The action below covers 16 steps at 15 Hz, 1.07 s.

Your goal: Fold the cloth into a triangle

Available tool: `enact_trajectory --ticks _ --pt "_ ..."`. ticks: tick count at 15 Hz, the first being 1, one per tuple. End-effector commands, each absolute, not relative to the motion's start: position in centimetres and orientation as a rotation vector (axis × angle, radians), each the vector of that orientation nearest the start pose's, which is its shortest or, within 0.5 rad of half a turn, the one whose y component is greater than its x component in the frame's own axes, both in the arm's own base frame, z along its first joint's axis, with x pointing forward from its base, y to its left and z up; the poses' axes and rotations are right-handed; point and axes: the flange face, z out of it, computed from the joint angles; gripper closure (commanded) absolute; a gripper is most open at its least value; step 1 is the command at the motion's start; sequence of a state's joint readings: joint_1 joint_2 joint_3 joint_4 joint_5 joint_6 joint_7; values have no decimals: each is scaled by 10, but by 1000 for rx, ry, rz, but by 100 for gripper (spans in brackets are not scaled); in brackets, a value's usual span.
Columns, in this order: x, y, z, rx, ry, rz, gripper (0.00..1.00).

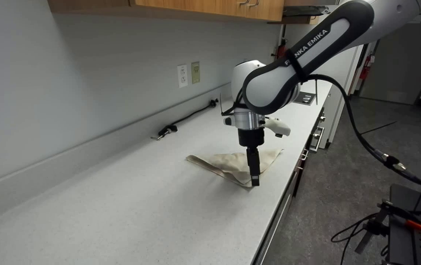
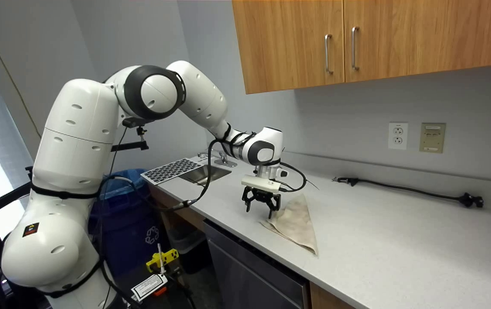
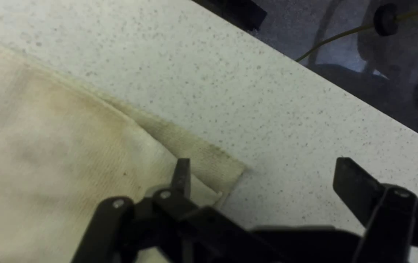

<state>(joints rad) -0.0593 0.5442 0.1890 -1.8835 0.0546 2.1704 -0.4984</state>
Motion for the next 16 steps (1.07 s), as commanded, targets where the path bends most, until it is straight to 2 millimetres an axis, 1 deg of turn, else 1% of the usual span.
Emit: enact_trajectory --ticks 1,5,8,11,14,16 --pt "598 44 227 -2880 -791 248 0" --pt "606 -5 239 -2970 -716 89 0" --pt "608 -39 239 -3020 -616 -11 0" --pt "608 -72 236 -3073 -545 -73 0" --pt "604 -99 231 -3094 -473 -85 0" --pt "600 -109 228 -3106 -445 -72 0"
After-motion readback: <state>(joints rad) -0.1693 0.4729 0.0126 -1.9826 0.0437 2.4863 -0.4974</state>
